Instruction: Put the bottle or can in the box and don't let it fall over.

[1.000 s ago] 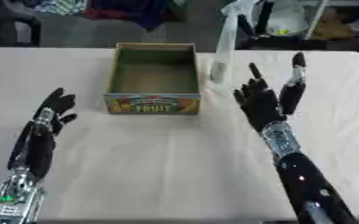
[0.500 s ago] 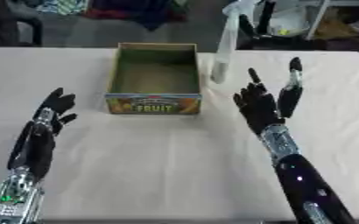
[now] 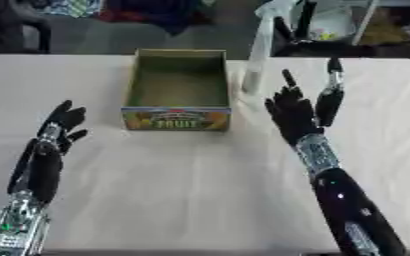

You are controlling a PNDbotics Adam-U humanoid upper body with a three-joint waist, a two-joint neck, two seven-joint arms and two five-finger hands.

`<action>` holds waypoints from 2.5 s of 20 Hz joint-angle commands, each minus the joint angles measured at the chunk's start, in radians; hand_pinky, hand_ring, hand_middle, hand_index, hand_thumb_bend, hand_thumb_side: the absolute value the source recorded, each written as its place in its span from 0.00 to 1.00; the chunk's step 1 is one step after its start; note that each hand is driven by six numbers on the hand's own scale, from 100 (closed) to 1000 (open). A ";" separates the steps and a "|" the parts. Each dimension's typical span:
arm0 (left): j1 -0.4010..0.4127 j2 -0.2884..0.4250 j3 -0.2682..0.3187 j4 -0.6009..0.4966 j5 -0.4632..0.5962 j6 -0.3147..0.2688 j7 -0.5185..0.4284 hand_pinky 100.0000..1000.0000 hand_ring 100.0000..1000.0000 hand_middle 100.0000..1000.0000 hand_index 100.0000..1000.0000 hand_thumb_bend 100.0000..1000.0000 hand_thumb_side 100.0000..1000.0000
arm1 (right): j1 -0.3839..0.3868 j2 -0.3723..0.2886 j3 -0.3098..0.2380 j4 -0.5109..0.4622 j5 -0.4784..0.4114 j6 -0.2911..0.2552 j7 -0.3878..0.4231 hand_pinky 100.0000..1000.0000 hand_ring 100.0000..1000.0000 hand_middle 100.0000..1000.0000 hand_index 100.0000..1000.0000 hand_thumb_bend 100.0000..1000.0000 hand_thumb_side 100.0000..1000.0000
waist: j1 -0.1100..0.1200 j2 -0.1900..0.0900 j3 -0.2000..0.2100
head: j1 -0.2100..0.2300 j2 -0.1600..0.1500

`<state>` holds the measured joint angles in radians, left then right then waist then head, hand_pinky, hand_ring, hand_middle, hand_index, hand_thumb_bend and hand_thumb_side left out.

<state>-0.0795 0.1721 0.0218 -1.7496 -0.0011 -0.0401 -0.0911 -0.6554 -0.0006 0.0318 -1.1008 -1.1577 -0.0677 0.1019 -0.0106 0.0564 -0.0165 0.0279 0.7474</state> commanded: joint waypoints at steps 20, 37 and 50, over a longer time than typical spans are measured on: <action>-0.029 -0.011 -0.015 -0.024 0.013 -0.002 -0.015 0.88 0.93 0.83 0.99 0.00 0.98 | -0.135 -0.061 -0.042 0.099 -0.011 -0.042 0.007 0.00 0.00 0.00 1.00 0.41 0.67 | 0.026 -0.001 0.067 | -0.046 0.001; -0.032 -0.012 -0.019 -0.024 0.016 -0.001 -0.018 0.88 0.93 0.83 0.99 0.00 0.99 | -0.186 -0.102 -0.062 0.101 -0.036 -0.068 0.005 0.00 0.00 0.00 1.00 0.37 0.64 | 0.026 0.001 0.089 | -0.056 0.004; -0.036 -0.013 -0.025 -0.025 0.021 -0.001 -0.023 0.88 0.93 0.83 1.00 0.00 0.98 | -0.219 -0.110 -0.063 0.090 -0.060 -0.078 0.005 0.00 0.00 0.00 1.00 0.36 0.63 | 0.027 -0.004 0.105 | -0.071 0.004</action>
<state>-0.1000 0.1563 -0.0025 -1.7521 0.0160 -0.0390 -0.1101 -0.8460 -0.0931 -0.0247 -0.9876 -1.2086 -0.1412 0.1050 0.0138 0.0651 0.0878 -0.0388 0.7474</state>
